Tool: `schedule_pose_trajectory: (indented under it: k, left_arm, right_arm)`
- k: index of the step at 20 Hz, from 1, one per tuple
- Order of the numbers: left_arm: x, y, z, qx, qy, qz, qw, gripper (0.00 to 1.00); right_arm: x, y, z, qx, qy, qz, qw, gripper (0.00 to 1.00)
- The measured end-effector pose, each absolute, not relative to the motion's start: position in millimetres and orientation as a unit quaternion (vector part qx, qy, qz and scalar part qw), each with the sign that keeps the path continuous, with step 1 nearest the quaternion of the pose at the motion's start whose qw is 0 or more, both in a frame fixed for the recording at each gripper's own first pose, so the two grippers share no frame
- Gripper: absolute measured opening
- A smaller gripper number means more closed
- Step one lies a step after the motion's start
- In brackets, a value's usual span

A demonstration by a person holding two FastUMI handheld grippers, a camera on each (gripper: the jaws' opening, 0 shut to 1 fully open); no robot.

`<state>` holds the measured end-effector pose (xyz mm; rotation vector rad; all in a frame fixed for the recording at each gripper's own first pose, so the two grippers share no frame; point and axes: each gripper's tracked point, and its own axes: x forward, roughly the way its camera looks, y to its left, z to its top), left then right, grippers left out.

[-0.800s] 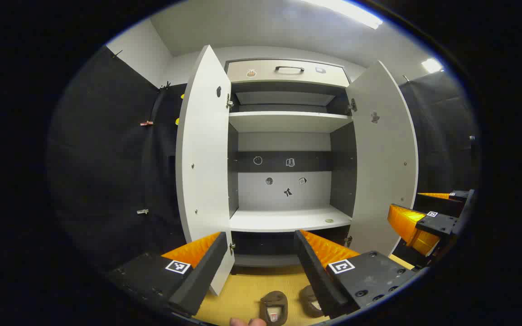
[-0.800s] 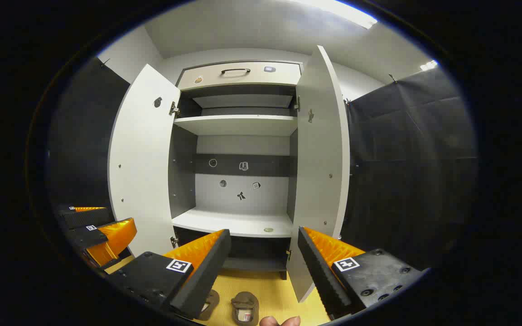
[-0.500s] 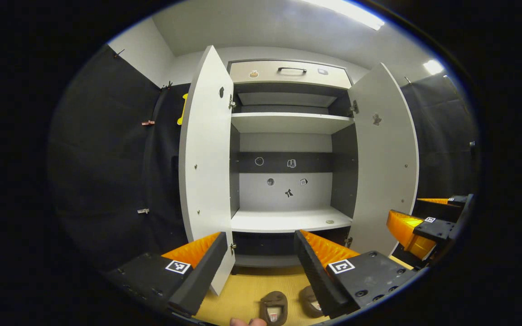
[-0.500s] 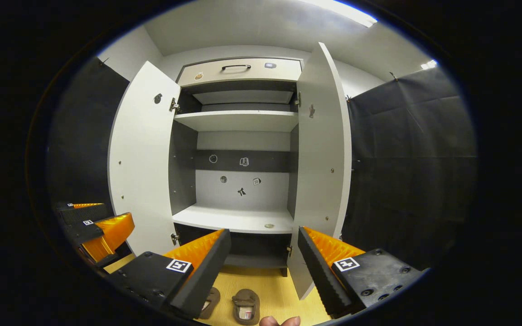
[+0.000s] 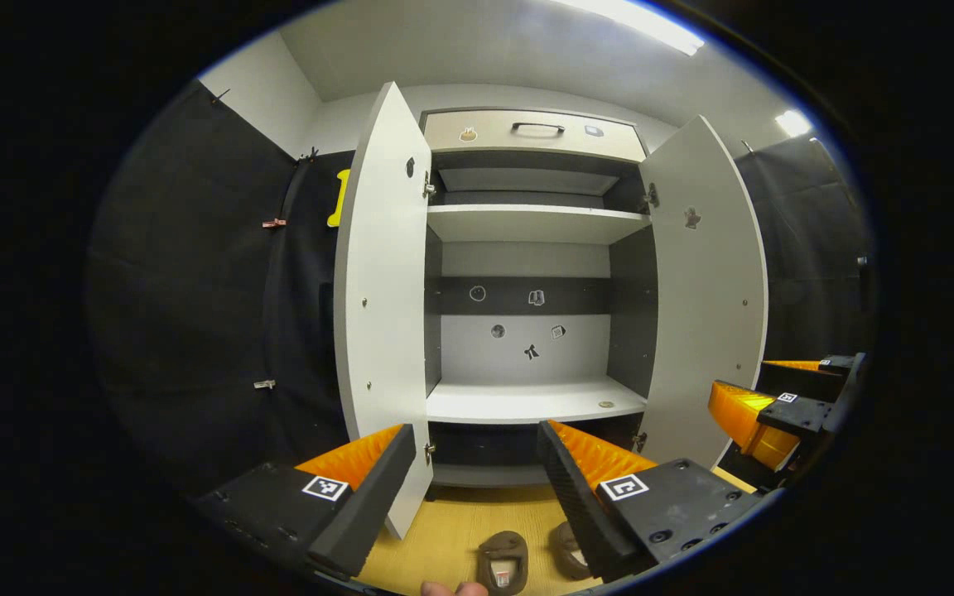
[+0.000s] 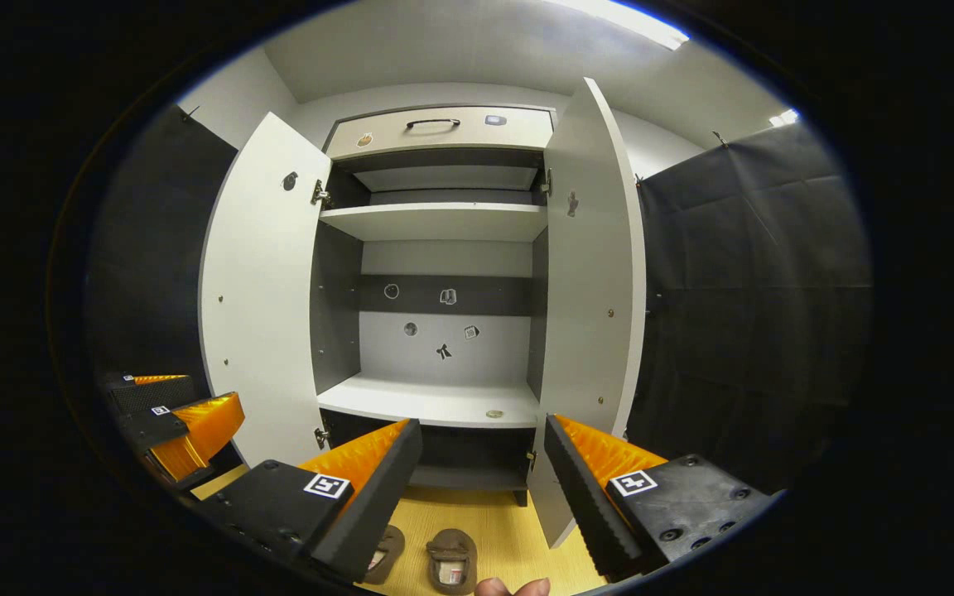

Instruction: Grab one shoe with the right hand and put it into the shoe cabinet, grab the other shoe with the left hand and put it into the shoe cabinet; then close the right door with the right hand and the left door with the left hand.

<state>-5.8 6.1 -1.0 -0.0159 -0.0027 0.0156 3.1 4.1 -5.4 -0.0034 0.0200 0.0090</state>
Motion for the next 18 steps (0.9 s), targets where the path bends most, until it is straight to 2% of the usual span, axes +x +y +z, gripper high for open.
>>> schedule_pose_trajectory:
  k: [3,7,18]
  left_arm:
    - [-6,7,-1,-0.002,-0.003,0.007,1.0,0.95]
    - [-6,9,-3,0.007,-0.007,0.005,1.0,0.95]
    - [-9,27,-51,0.019,0.041,0.026,0.999,0.95]
  right_arm:
    - [3,10,-14,-0.007,0.022,0.016,1.0,0.98]
    - [2,22,-53,0.002,0.075,0.038,0.996,0.98]
    - [-3,59,-236,0.013,0.249,0.092,0.964,0.99]
